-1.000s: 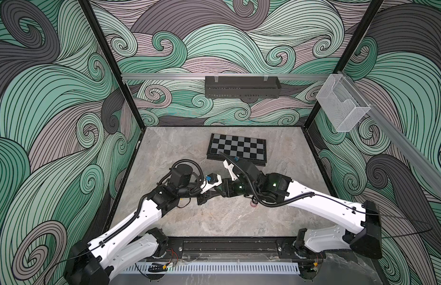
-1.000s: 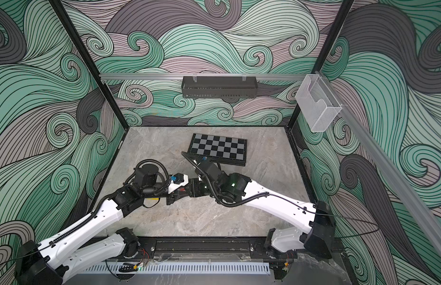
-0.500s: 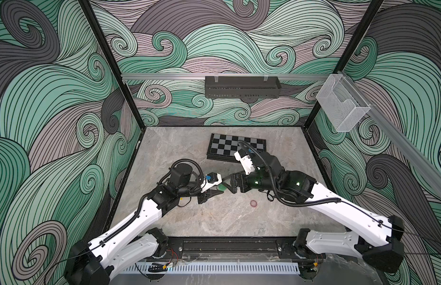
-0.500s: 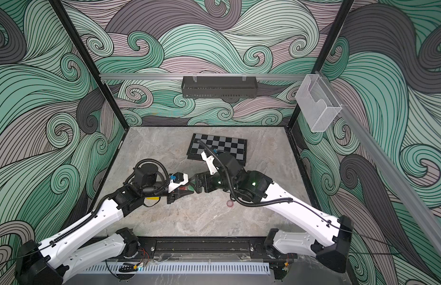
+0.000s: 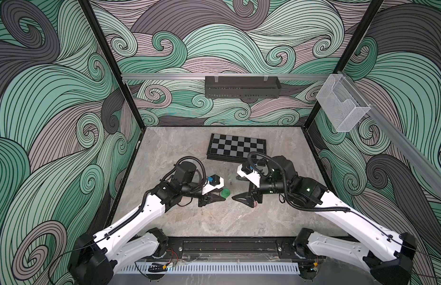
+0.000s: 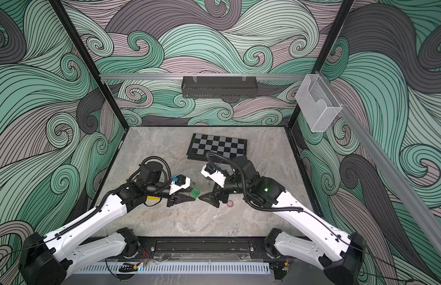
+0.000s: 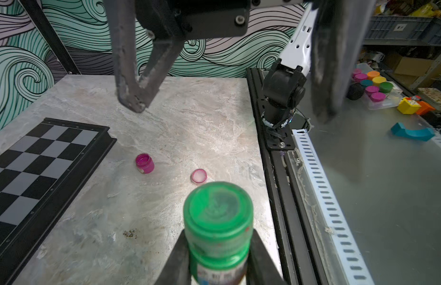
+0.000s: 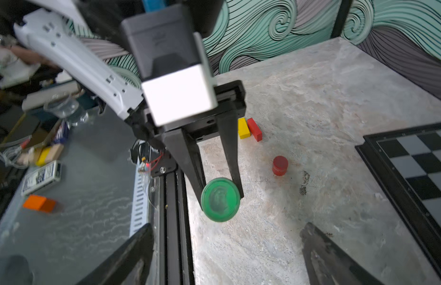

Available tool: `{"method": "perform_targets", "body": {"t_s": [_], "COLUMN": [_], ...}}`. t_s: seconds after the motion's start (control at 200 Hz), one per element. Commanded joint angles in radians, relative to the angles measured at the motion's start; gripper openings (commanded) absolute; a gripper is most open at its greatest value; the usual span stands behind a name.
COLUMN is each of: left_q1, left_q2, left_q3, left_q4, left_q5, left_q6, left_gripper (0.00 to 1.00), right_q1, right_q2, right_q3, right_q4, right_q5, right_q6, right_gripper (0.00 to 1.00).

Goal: Close the paint jar lid
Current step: Screw the lid onto the paint jar.

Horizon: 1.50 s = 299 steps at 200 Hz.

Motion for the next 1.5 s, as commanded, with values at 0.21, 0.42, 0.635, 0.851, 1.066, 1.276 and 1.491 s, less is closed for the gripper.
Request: {"method": "perform_targets", "body": {"t_s": [0.21, 0.42, 0.635, 0.851, 1.066, 1.276, 1.491], "left_q1": [0.000, 0.000, -0.001, 0.000, 0.000, -0.001, 0.000], "left_q2": [0.005, 0.002, 0.001, -0.002, -0.005, -0.007, -0.012], "left_q3": [0.041, 0.041, 0.042, 0.041, 0.041, 0.041, 0.042], "left_q4": [-0.028, -0.026, -0.026, -0.028, -0.028, -0.029, -0.025], "left_q5": [0.048, 0.045, 0.041, 0.037, 0.036, 0.032, 0.023], "left_q6": [0.046, 0.048, 0.048, 0.049, 0.049, 0.049, 0.053], "left_gripper": [0.08, 0.08, 0.08, 0.09, 0.09, 0.09, 0.10], "right_q1": [0.007, 0.022, 0.036, 0.039, 0.039, 0.039, 0.039], "right_q2": [0.063, 0.135, 0.175, 0.193, 0.220, 0.234, 0.248], "right_q3": [0.014, 0.050, 0.077, 0.084, 0.099, 0.111, 0.116], "right_q4": [0.024, 0.014, 0.021, 0.010, -0.008, -0.015, -0.024], "right_q5": [-0.169, -0.154, -0.133, -0.116, -0.114, -0.117, -0.111], "right_q6": [-0.324, -0.350, -0.354, -0.363, -0.365, -0.343, -0.316], "right_gripper": [0.69, 0.63, 0.58, 0.56, 0.52, 0.40, 0.28]}}
